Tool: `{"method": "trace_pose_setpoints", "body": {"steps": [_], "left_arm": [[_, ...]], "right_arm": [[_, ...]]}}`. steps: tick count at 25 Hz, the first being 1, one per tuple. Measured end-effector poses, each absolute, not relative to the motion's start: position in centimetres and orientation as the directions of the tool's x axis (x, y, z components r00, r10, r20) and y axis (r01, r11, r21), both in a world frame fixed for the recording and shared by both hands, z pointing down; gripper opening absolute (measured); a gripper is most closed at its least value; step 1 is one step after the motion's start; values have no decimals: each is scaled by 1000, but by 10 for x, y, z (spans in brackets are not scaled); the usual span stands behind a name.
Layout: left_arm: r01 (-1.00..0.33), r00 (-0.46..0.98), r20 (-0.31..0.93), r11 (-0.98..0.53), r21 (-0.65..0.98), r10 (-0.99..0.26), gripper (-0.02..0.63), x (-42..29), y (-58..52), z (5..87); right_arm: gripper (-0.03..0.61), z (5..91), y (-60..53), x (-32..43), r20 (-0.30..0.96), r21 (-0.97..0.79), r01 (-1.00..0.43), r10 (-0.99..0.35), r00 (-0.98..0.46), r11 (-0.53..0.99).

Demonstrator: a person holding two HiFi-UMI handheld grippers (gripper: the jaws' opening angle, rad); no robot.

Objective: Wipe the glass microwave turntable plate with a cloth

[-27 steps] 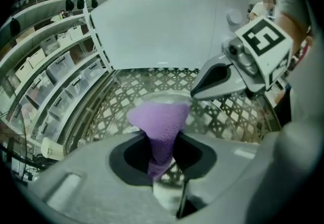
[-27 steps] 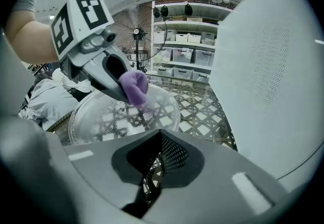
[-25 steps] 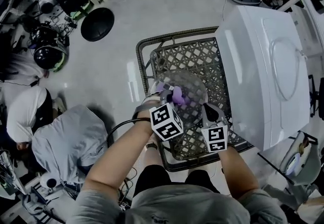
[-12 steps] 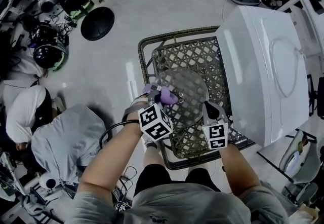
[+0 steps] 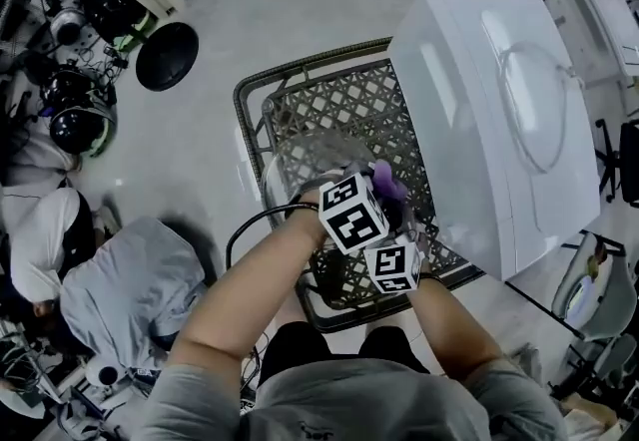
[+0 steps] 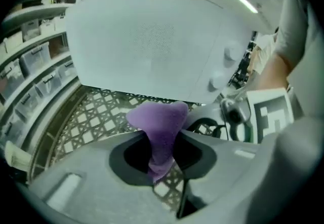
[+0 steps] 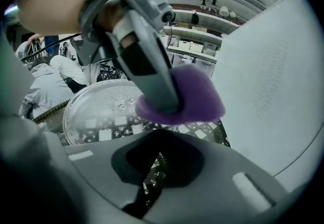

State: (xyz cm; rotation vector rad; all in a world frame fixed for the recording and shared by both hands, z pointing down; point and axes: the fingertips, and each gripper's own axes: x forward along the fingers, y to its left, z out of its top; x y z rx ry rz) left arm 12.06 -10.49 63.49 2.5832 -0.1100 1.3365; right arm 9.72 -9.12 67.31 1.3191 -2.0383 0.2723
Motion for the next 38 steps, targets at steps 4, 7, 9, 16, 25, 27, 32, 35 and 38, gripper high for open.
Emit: {"method": "trace_pose_setpoints", "body": {"steps": [4, 7, 9, 16, 25, 27, 32, 35, 38], "left_arm": [[-167, 549, 815, -932, 322, 183, 101, 141, -101, 645], [-180, 528, 819, -913, 366, 224, 100, 139, -100, 648], [-166, 524, 822, -919, 358, 225, 100, 138, -100, 649], [-178, 475, 861, -939, 294, 179, 98, 83, -97, 655], [-344, 389, 917, -909, 236, 91, 98, -60, -83, 656], [-356, 391, 917, -907, 227, 77, 98, -73, -82, 655], [-362, 397, 918, -916, 174, 18, 98, -71, -83, 651], [-305, 470, 883, -937, 170, 7, 98, -34, -71, 634], [-202, 543, 839, -965, 166, 31, 98, 23, -42, 624]], "right_arm": [[6, 673, -91, 97, 641, 163, -871, -721, -263, 463], [6, 671, -91, 98, 643, 166, -868, -719, -264, 467], [6, 670, -92, 99, 646, 172, -868, -718, -258, 466], [6, 674, -91, 99, 640, 168, -867, -722, -265, 468], [6, 675, -93, 104, 711, 49, -882, -636, -299, 469], [6, 676, -93, 104, 736, 20, -883, -604, -305, 470], [6, 679, -95, 103, 818, -61, -882, -483, -313, 468], [6, 678, -98, 103, 844, -125, -893, -427, -324, 432], [5, 679, -97, 98, 851, -163, -893, -397, -342, 420]]}}
